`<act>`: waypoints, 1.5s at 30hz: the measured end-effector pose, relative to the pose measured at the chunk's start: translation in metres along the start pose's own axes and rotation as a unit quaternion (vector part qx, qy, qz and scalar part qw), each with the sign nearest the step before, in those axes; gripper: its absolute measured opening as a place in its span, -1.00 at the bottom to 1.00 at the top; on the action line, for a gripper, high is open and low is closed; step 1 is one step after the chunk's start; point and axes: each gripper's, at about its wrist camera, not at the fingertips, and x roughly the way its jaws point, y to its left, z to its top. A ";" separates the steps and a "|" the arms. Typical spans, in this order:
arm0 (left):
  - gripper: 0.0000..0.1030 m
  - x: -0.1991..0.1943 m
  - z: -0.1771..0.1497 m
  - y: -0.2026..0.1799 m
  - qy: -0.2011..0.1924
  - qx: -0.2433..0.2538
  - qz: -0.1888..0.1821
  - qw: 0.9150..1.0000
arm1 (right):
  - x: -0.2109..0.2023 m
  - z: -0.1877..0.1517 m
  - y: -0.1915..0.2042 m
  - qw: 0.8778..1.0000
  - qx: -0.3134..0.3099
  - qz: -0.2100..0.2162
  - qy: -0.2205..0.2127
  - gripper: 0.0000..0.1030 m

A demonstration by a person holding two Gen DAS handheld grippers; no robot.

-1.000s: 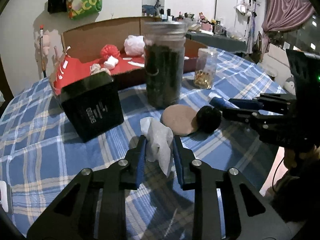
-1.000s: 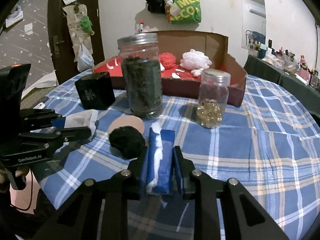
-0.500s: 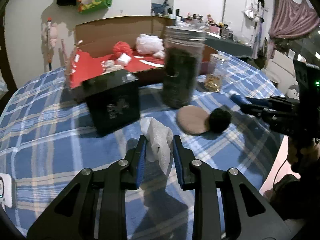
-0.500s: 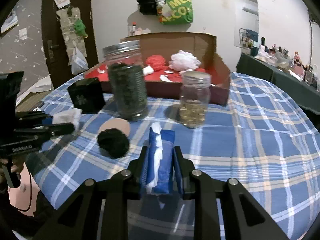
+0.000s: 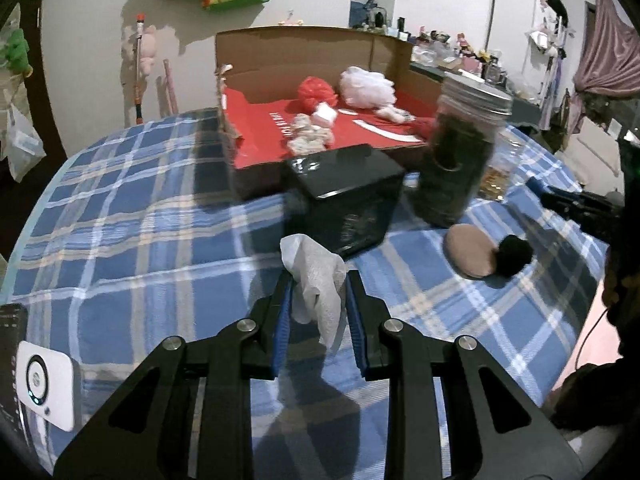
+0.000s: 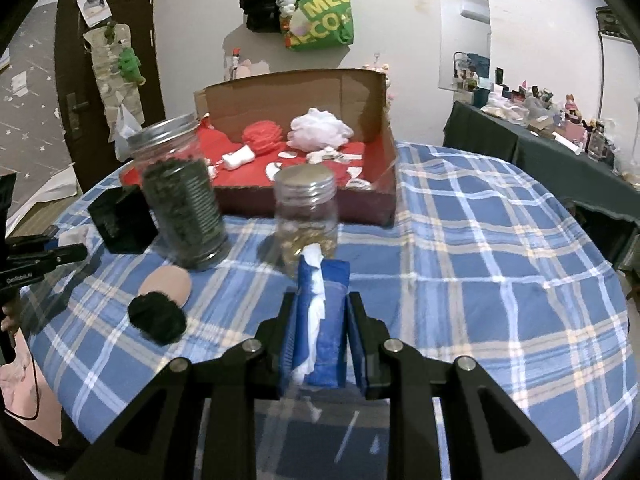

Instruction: Organize soft objects

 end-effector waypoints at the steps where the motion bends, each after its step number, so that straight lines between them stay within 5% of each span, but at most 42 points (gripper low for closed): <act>1: -0.53 0.002 0.001 0.003 0.002 -0.001 0.003 1.000 | 0.001 0.002 -0.002 1.000 0.000 -0.001 0.001 -0.50; 17: -0.53 0.023 0.031 0.034 0.005 0.008 0.008 1.000 | 0.023 0.033 -0.029 1.000 -0.004 -0.012 0.009 -0.49; 45: -0.53 0.029 0.086 0.049 -0.004 0.041 -0.062 0.997 | 0.039 0.087 -0.032 0.997 -0.055 0.045 -0.002 -0.50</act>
